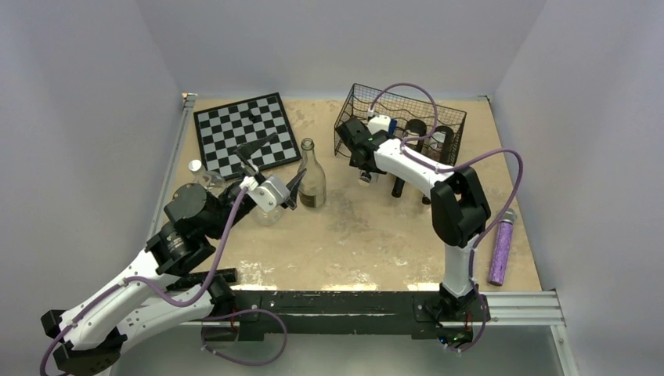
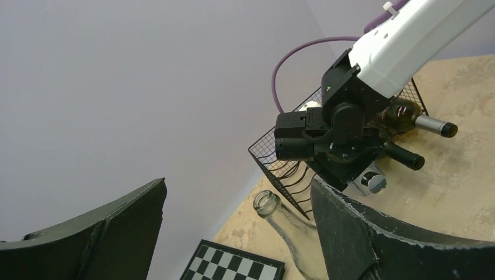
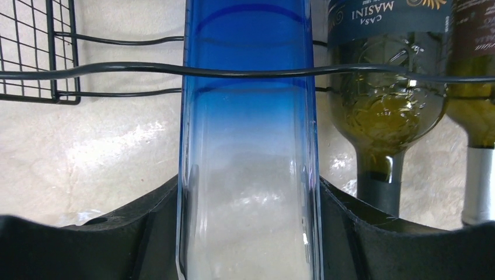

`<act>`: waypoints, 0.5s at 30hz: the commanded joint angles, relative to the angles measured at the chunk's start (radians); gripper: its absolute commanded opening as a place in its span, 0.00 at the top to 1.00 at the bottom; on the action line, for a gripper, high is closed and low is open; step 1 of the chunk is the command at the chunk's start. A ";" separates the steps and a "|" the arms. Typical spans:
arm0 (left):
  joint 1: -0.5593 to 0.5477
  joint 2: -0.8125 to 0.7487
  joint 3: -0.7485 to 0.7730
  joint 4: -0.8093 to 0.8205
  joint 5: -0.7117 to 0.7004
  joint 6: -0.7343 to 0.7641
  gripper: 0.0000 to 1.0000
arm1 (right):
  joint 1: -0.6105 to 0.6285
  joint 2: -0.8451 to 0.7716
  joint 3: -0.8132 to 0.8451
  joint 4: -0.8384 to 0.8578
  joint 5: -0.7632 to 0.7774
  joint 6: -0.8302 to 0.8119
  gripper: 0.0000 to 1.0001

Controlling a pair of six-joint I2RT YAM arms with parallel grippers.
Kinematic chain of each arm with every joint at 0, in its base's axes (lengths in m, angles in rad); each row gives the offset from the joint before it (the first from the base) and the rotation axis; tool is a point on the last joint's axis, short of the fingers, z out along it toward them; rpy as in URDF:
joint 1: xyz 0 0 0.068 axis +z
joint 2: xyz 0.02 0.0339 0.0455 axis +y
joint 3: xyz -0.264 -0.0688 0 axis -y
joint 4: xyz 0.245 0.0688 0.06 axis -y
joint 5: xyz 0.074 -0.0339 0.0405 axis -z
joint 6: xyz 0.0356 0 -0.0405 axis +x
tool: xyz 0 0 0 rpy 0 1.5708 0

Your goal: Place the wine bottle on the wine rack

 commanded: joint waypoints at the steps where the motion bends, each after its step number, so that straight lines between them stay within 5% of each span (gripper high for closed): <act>1: 0.000 -0.012 0.043 0.000 -0.014 0.038 0.04 | -0.024 -0.004 0.174 -0.194 -0.046 0.138 0.89; 10: 0.001 -0.031 0.037 -0.010 0.001 0.045 0.04 | -0.024 -0.005 0.122 -0.202 -0.131 0.099 0.75; 15: 0.001 -0.029 0.051 -0.034 0.018 0.053 0.04 | -0.024 -0.001 0.089 -0.206 -0.157 0.080 0.91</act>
